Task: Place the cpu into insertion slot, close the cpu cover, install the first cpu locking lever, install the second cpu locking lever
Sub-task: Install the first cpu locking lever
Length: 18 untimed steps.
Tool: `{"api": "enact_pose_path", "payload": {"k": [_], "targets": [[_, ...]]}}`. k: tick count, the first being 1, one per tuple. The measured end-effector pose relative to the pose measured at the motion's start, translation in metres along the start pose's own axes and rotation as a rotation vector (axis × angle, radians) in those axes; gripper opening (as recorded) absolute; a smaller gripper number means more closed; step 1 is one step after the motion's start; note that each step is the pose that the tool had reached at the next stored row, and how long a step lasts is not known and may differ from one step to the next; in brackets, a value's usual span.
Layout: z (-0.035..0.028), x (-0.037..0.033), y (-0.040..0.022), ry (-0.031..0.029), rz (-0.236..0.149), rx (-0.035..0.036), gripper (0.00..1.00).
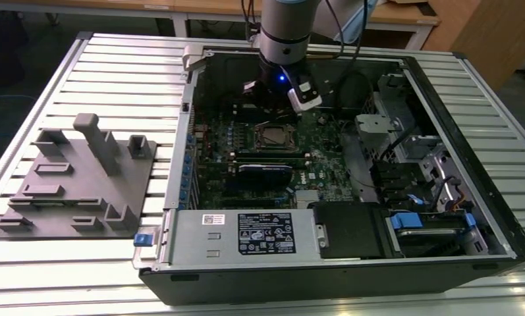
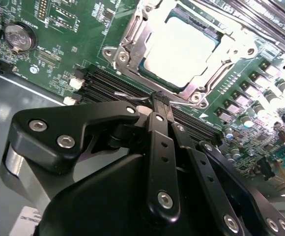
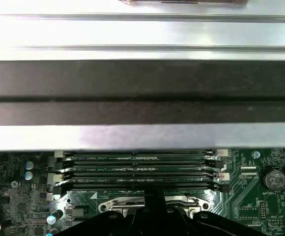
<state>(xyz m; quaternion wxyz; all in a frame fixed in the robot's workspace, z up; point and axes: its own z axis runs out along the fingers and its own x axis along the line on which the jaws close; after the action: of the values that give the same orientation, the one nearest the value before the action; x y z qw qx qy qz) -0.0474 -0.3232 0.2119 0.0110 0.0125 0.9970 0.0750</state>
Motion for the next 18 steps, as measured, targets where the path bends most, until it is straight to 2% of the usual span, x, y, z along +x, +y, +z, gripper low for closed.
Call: {"api": "enact_pose_path", "payload": {"k": [18], "targets": [[0.0017,-0.0131,0.0021,0.0,0.0,0.0,0.11]]}}
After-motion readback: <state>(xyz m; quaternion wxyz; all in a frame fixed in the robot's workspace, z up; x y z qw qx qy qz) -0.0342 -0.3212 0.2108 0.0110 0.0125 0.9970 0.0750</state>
